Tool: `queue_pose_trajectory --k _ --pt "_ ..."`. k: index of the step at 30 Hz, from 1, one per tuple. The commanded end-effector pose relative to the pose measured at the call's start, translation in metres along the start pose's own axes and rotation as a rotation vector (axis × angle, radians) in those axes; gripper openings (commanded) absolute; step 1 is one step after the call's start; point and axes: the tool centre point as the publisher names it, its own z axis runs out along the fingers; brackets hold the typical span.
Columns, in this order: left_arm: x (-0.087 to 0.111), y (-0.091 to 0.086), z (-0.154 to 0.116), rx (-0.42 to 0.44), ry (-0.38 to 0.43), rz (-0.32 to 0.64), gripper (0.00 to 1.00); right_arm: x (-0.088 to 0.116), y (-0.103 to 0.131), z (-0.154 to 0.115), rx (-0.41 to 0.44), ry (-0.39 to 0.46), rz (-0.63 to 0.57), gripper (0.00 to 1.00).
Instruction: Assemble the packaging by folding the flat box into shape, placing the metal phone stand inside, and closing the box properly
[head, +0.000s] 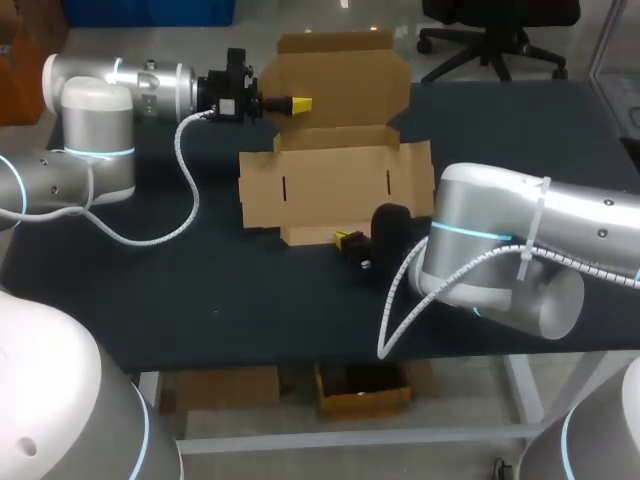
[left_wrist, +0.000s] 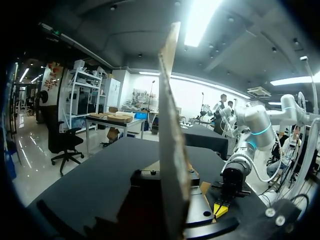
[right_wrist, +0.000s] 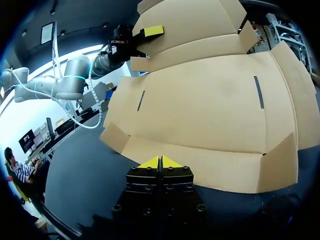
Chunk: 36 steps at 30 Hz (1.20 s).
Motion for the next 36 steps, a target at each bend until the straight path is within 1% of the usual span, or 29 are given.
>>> queue_pose_trajectory --k 1,18,36 --pt "0.003 0.0 -0.001 0.001 0.001 0.004 0.0 0.0 -0.002 0.003 -0.002 -0.005 0.0 0.0" --pt "0.019 -0.001 0.002 0.005 0.018 0.03 0.0 0.0 -0.002 0.003 -0.002 -0.005 0.0 0.0" --pt "0.031 -0.002 0.005 0.006 0.027 0.045 0.0 0.0 -0.002 0.003 -0.002 -0.005 0.0 0.0"
